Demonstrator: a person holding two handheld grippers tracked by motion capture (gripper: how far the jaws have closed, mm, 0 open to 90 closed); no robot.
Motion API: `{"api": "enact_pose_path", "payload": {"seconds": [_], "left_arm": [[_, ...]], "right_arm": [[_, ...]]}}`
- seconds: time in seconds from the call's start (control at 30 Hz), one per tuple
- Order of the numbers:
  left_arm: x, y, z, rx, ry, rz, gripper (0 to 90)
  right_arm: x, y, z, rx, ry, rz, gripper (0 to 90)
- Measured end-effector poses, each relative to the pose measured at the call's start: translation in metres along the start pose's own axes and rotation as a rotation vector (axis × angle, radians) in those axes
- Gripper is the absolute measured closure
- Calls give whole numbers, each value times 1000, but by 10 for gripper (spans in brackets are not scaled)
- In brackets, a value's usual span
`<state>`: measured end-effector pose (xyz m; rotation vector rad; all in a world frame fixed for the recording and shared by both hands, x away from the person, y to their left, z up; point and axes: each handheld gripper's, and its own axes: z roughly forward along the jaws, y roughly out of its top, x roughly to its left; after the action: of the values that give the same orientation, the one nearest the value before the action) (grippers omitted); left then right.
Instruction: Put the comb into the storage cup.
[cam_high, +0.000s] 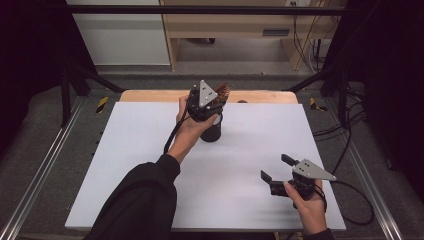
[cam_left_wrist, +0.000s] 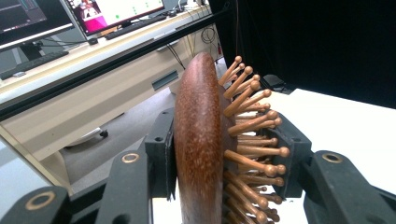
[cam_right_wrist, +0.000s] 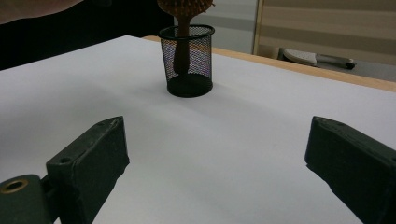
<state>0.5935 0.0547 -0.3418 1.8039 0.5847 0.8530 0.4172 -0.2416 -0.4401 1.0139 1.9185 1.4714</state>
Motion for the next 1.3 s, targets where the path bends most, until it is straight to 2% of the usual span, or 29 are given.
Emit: {"api": "enact_pose_path", "payload": {"seconds": [0.57,1.3], "left_arm": [[0,-7,2,-33,9,6,510],[-6,-12,-1,-41,3,30,503]], "right_arm": [[0,0,0,-4,0,1,64],[1,-1,2,5,-1,-6,64]]}}
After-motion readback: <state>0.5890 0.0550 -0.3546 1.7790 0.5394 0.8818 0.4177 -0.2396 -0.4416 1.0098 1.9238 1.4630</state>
